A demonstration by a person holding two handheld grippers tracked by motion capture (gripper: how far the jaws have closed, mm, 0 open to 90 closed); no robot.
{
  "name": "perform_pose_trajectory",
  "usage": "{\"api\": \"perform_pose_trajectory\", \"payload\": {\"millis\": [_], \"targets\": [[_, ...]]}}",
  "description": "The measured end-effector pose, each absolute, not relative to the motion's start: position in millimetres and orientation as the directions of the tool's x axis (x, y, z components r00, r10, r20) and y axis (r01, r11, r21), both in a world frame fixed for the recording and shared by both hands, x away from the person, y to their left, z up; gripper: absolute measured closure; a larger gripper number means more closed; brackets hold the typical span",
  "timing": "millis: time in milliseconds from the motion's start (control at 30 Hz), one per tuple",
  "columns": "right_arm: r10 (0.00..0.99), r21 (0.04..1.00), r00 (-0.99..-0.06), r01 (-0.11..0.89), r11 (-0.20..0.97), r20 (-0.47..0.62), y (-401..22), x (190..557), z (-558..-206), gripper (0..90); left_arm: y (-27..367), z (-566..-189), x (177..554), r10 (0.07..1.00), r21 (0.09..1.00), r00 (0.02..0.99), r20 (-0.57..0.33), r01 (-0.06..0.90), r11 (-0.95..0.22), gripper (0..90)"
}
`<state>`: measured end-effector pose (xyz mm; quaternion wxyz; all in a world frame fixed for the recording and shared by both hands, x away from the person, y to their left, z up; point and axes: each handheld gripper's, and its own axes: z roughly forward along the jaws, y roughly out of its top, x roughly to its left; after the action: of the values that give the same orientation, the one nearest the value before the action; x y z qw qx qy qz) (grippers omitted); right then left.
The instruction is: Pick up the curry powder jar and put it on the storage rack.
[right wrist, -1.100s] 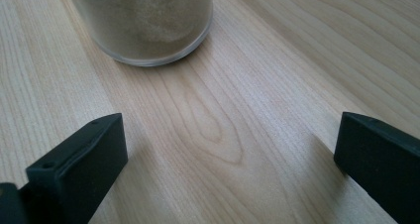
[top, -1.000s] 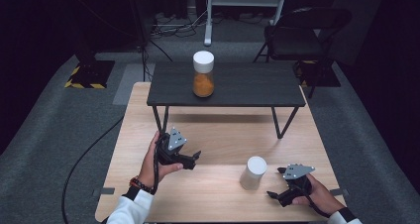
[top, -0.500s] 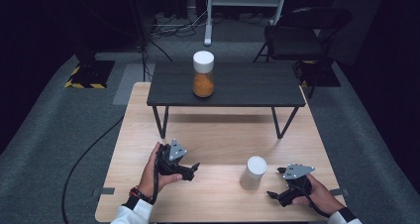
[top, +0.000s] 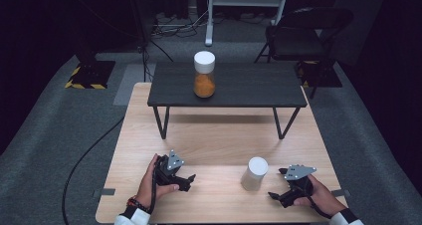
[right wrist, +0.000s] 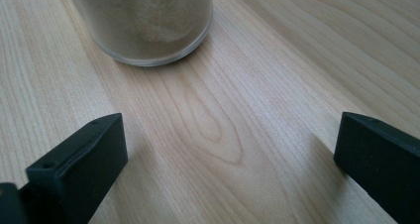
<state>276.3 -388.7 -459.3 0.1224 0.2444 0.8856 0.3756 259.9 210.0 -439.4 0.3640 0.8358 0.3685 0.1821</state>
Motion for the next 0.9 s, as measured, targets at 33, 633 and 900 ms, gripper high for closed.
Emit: {"api": "perform_pose_trajectory", "payload": {"millis": [33, 633, 900], "targets": [[0.525, 0.725, -0.851, 0.341, 0.598, -0.033, -389, 276, -459, 0.0, 210, -440, 260, 0.749, 0.739, 0.662, 0.037, 0.486, -0.466, 2.7], [0.524, 0.725, -0.851, 0.341, 0.599, -0.033, -389, 276, -459, 0.0, 212, -455, 270, 0.773, 0.698, 0.634, 0.021, 0.544, -0.465, 1.5], [0.525, 0.725, -0.851, 0.341, 0.598, -0.033, -389, 276, -459, 0.0, 214, -457, 270, 0.772, 0.703, 0.635, 0.02, 0.54, -0.462, 0.3]]}}
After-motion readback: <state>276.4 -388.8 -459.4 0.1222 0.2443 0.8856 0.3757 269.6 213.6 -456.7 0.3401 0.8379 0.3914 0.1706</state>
